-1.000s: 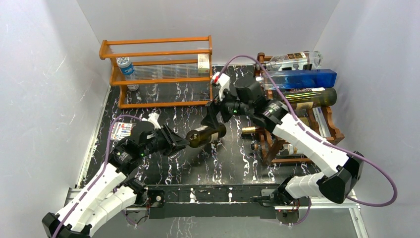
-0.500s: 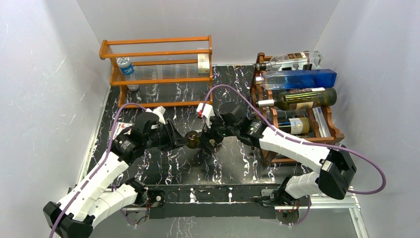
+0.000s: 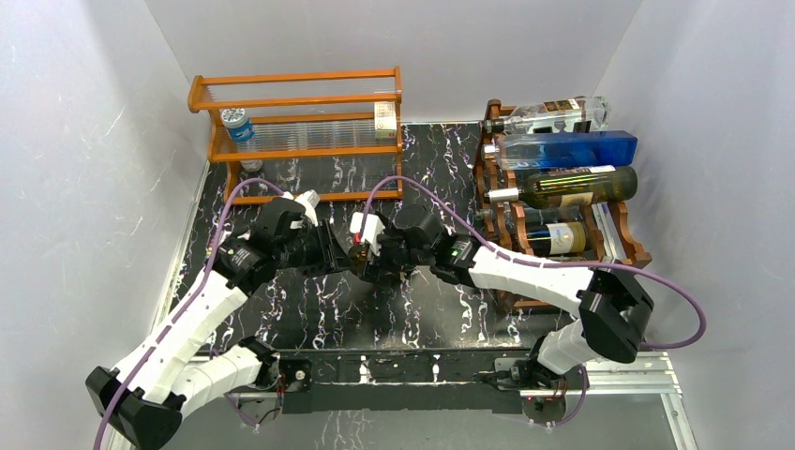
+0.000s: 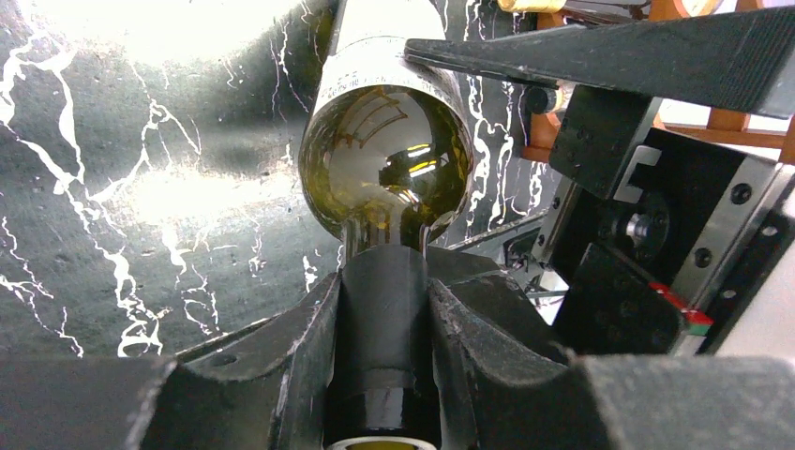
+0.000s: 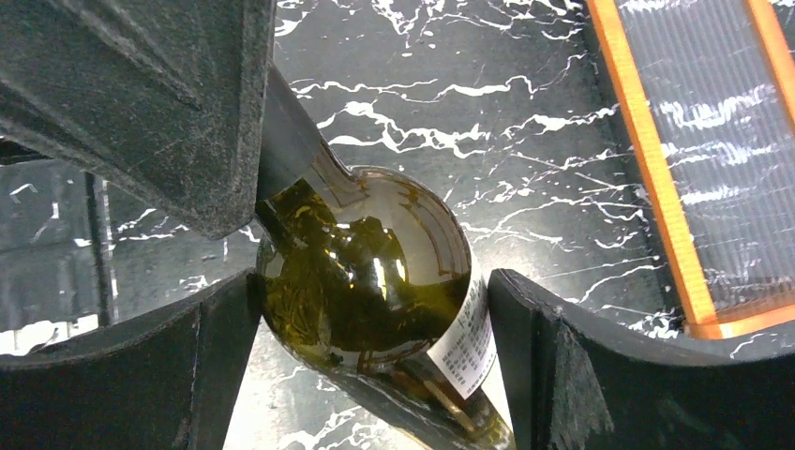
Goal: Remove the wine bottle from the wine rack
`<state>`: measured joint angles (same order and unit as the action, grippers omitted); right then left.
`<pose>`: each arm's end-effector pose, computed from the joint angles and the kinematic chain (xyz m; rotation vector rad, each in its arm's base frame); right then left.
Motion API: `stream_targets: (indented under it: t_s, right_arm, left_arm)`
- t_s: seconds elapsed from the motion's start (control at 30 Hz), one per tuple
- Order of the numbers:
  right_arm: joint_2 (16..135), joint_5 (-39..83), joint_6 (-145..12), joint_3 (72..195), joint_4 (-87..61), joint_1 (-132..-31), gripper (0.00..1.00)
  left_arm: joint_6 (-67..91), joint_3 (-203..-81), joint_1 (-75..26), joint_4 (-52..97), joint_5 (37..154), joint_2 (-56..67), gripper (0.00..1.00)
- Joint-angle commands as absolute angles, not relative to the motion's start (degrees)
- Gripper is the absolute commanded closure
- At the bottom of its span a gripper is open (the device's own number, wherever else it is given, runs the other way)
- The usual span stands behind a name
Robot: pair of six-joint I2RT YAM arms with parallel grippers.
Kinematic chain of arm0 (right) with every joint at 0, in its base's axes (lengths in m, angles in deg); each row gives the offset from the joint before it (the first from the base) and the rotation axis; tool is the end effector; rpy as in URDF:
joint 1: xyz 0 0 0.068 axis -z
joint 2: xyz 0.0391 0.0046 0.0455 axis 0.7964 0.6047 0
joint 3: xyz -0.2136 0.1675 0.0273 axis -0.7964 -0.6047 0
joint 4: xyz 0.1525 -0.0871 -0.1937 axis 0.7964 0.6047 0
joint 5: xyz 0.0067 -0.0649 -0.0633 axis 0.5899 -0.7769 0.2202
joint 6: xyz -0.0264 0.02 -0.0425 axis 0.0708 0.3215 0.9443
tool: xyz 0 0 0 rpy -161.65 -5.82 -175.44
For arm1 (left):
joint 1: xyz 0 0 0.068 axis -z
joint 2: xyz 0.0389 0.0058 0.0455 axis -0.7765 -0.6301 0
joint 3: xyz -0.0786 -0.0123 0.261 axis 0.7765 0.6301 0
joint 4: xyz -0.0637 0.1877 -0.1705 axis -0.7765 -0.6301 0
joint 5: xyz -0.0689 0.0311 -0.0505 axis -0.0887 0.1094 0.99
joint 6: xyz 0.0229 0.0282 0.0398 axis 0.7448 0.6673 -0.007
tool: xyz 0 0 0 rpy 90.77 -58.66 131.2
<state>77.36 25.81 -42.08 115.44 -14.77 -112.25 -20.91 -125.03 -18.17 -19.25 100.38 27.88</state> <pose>0.1643 0.2920 0.2778 -1.3797 1.5168 0.6572 0.1563 -0.1103 0.3254 -0.1040 2.4039 -0.9427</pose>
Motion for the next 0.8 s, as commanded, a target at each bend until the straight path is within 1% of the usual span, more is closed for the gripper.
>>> stream_targets:
  t_s: [0.0, 0.2, 0.33, 0.5, 0.63, 0.67, 0.77]
  right_arm:
    - [79.4, 22.4, -38.1, 114.0, -21.8, -112.6, 0.02]
    - [81.3, 20.9, -37.2, 111.7, -26.2, -112.6, 0.02]
    - [80.4, 19.0, -38.3, 109.1, -31.8, -112.6, 0.09]
    - [80.7, 21.1, -39.1, 108.6, -33.1, -112.6, 0.2]
    - [80.9, 20.9, -39.6, 108.8, -33.9, -112.6, 0.4]
    - [80.6, 20.7, -39.8, 108.4, -34.8, -112.6, 0.43]
    - [78.9, 21.0, -40.2, 105.7, -39.3, -112.6, 0.5]
  left_arm:
    - [-18.2, -129.0, -18.1, -21.9, 104.2, 26.5, 1.0]
    - [-17.7, -130.7, -18.2, -22.7, 104.4, 25.6, 1.0]
    - [-18.1, -130.8, -18.1, -22.6, 104.8, 25.7, 1.0]
    - [-18.2, -132.0, -18.1, -22.9, 105.2, 24.9, 1.0]
    - [-17.7, -133.7, -18.1, -23.9, 104.8, 23.7, 1.0]
    - [-17.5, -134.1, -18.1, -24.2, 104.6, 23.5, 1.0]
    - [-17.5, -134.9, -18.1, -24.8, 104.0, 23.2, 0.92]
